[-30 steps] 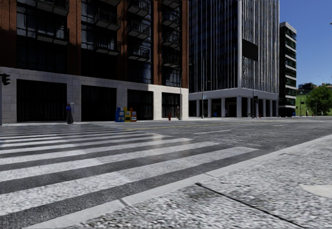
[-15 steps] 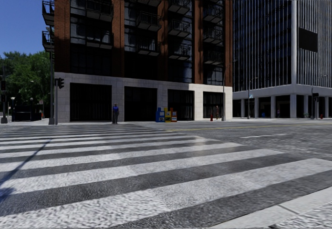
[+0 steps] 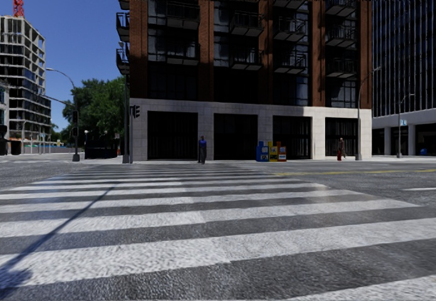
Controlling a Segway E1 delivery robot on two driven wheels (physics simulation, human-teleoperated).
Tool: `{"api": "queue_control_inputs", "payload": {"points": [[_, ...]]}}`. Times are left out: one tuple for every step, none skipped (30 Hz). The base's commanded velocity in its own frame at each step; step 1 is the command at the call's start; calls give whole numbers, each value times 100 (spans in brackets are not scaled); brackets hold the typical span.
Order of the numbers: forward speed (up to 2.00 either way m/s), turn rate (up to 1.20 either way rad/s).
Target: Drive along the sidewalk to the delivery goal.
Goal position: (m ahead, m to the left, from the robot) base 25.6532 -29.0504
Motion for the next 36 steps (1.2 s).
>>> {"api": "queue_control_inputs", "payload": {"points": [[143, 55], [143, 55], [143, 55], [143, 55], [143, 55], [143, 55], [143, 55], [143, 55], [143, 55], [143, 55], [143, 55], [143, 55], [143, 55], [143, 55], [143, 55], [143, 55], [143, 55], [144, 55], [144, 55], [144, 54], [144, 42], [144, 23], [144, 14], [144, 14], [144, 11], [144, 10], [144, 10], [144, 10], [144, 10], [144, 10], [144, 10], [145, 10], [147, 10], [151, 10], [151, 10], [153, 5]]}}
